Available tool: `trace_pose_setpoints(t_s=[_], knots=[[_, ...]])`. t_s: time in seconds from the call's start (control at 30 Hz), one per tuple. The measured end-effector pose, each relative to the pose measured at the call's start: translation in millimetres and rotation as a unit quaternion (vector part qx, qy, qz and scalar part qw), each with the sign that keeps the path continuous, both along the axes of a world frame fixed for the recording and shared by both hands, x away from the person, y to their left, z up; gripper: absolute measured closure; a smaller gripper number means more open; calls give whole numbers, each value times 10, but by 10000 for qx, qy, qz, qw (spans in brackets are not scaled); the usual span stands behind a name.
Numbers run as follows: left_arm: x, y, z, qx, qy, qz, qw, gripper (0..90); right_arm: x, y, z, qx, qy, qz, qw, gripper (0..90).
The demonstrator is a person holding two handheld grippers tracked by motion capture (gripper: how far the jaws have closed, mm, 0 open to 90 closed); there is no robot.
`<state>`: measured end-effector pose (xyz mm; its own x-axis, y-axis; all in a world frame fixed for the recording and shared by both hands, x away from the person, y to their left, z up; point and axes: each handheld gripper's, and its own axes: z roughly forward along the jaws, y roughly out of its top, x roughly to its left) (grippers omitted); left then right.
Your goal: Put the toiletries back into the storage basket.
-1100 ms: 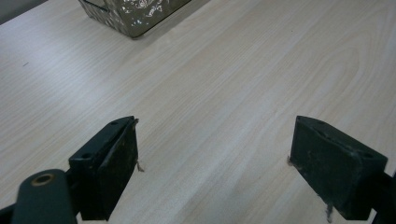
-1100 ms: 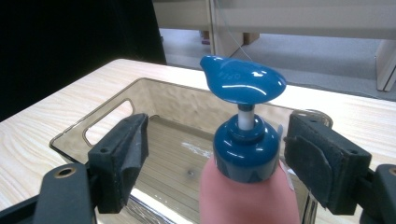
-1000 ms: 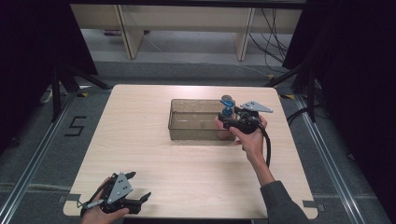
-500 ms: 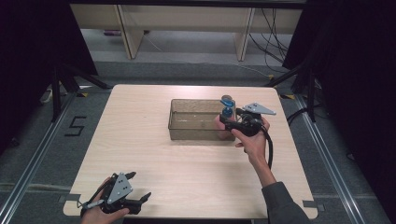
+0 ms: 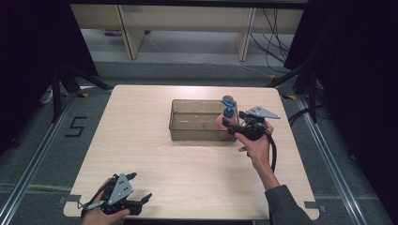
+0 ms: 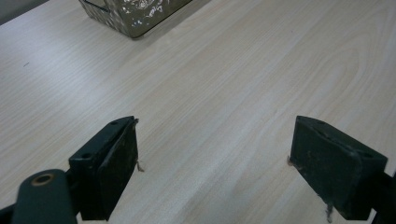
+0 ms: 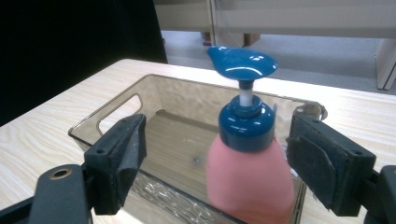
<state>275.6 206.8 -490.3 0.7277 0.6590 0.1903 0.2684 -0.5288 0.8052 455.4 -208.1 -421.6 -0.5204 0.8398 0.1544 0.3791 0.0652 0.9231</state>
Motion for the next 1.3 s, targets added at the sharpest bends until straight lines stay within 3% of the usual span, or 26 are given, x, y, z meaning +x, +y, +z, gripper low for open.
trace_pose_setpoints(t_s=[0.2, 0.23, 0.27, 0.33, 0.37, 0.5, 0.53, 0.57, 0.63, 0.67, 0.7, 0.83, 0.9, 0.97, 1.03, 1.13, 1.17, 1.2, 1.23, 1.27, 1.3], knots=[[-1, -2, -1, -5, 5, 10, 10000, 148, -32, 12, 0, -18, 97, -1, 10000, 212], [-4, -14, -10, -114, 10, 39, 9999, 148, -35, 10, 1, -14, 86, 4, 10000, 212], [1, 4, 1, 45, 13, 17, 10000, 147, -38, 8, 3, -14, 77, 16, 10000, 213], [1, -4, -9, -21, -35, 52, 10000, 147, -46, -4, 3, -69, 45, 0, 10000, 213], [0, -3, -11, 34, -60, 77, 9999, 147, -56, 4, -8, 69, 49, 29, 10000, 213], [-2, -4, -2, -22, 7, 14, 10000, 147, -89, -27, 0, -92, 2, 20, 10000, 213], [-4, -13, -10, -118, 10, 42, 9999, 147, -100, -21, 1, -10, 72, 30, 10000, 213], [-2, 0, -2, -14, 9, 24, 10000, 148, -109, -19, 0, 26, 87, -16, 10000, 213], [-7, -2, -2, -52, 9, 9, 10000, 148, -118, -27, -1, 67, 42, 42, 10000, 213], [-9, -4, -2, -54, -13, 27, 10000, 147, -129, -36, 7, -25, 41, -3, 10000, 213], [-11, -17, -11, -169, -12, 68, 9998, 148, -146, -25, 8, 100, 134, 4, 9999, 212], [-1, 2, -3, 28, 16, 40, 10000, 147, -160, -27, -4, 3, 26, 49, 10000, 212], [0, -8, -11, -25, -23, 25, 10000, 147, -190, 4, -12, 113, 229, 27, 9997, 210], [-3, -19, -20, -115, -20, 56, 9999, 147, -175, -1, -31, -3, 50, 99, 9999, 209], [1, -10, -16, -44, -36, 65, 10000, 147, -191, 16, -34, 23, 175, 93, 9998, 207], [1, 3, -1, 23, 14, 37, 10000, 148, -212, 29, -45, 116, 170, 137, 9997, 207], [-3, -12, -11, -123, 8, 50, 9999, 147, -210, 26, -51, 1, 37, 147, 9999, 207], [-7, -14, -13, -130, -5, 74, 9999, 147, -227, 37, -47, 60, 155, 153, 9997, 207], [-4, -7, -9, -74, -9, 62, 10000, 148, -233, 30, -41, -35, 101, 162, 9998, 207], [0, 2, -3, 11, -13, 50, 10000, 147, -237, 44, -50, 84, 100, 189, 9997, 207], [3, 8, 2, 65, -2, 27, 10000, 147, -250, 45, -46, 52, 146, 184, 9997, 207]])
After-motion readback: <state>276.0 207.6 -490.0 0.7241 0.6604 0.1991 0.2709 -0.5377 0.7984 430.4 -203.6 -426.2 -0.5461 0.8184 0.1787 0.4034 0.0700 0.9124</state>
